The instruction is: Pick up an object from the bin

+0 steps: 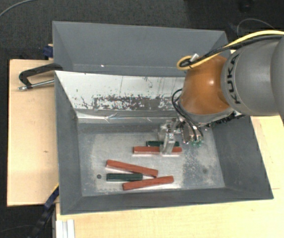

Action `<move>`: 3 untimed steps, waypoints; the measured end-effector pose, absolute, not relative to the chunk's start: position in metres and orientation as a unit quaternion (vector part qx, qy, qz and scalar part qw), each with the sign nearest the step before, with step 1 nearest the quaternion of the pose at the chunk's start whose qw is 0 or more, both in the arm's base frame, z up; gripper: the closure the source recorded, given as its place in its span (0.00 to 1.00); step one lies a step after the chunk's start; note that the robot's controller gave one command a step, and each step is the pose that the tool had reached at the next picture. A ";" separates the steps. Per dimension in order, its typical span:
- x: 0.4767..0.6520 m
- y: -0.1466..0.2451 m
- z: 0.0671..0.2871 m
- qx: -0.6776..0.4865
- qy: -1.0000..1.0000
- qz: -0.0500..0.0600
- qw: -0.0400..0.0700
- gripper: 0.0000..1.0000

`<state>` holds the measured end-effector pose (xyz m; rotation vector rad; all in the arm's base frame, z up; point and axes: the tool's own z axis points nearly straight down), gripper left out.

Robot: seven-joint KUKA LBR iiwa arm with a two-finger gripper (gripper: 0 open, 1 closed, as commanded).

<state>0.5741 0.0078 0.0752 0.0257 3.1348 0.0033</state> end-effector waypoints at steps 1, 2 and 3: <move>0.591 -0.036 0.075 -0.227 0.974 0.000 0.007 1.00; 0.593 -0.007 0.225 -0.344 0.939 -0.002 0.007 1.00; 0.592 -0.008 0.221 -0.343 0.939 0.000 0.003 0.00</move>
Offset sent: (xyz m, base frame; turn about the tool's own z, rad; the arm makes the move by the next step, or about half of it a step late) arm 0.0129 -0.0445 -0.0052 -0.4757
